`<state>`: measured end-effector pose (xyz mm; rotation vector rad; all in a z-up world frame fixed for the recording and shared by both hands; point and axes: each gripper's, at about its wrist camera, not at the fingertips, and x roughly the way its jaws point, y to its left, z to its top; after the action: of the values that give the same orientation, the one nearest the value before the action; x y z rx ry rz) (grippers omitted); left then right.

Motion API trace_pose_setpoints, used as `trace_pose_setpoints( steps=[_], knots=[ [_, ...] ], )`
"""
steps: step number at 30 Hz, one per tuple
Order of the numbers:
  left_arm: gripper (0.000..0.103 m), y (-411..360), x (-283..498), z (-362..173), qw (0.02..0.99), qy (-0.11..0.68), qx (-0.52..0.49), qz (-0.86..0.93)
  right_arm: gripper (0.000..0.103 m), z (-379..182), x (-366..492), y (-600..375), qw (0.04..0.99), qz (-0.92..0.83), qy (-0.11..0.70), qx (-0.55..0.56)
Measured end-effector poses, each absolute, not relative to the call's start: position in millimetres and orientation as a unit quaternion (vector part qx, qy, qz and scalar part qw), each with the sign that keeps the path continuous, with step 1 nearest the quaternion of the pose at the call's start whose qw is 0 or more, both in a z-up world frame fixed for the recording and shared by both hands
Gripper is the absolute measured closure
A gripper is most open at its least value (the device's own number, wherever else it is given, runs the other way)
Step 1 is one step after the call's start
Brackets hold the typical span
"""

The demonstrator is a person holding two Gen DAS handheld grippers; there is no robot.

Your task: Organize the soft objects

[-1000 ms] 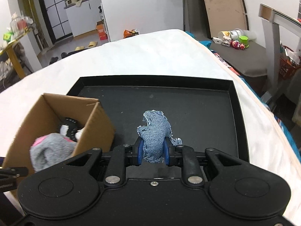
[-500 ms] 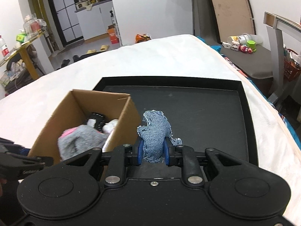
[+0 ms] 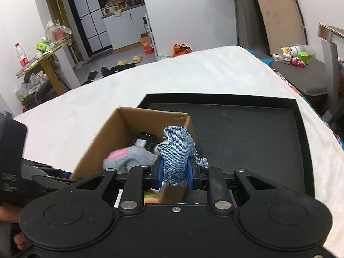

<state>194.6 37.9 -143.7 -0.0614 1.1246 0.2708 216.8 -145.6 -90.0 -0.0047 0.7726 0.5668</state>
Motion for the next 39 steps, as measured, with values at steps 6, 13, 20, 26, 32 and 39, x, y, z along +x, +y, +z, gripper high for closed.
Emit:
trace_pose_setpoints(
  steps=[6, 13, 20, 26, 32, 39],
  knots=[
    [0.094, 49.5, 192.6, -146.4, 0.839, 0.529, -0.049, 0.122, 0.081, -87.0, 215.0, -132.0, 0.881, 0.285, 0.377, 0.009],
    [0.094, 54.6, 190.5, -148.2, 0.843, 0.522, -0.063, 0.112, 0.081, -88.3, 214.9, -119.3, 0.871, 0.294, 0.393, 0.033],
    [0.094, 58.0, 187.2, -146.4, 0.845, 0.519, -0.071, 0.105, 0.077, -89.0, 222.2, -113.9, 0.862, 0.295, 0.403, 0.080],
    [0.093, 60.1, 186.0, -144.0, 0.845, 0.522, -0.070, 0.097, 0.060, -95.6, 226.6, -120.6, 0.855, 0.282, 0.420, 0.113],
    [0.093, 61.1, 185.5, -141.0, 0.844, 0.523, -0.073, 0.095, 0.060, -96.3, 215.3, -130.4, 0.860, 0.263, 0.427, 0.092],
    [0.090, 54.5, 176.7, -125.1, 0.853, 0.511, -0.065, 0.089, 0.052, -92.4, 201.5, -137.7, 0.863, 0.248, 0.432, 0.085]
  ],
)
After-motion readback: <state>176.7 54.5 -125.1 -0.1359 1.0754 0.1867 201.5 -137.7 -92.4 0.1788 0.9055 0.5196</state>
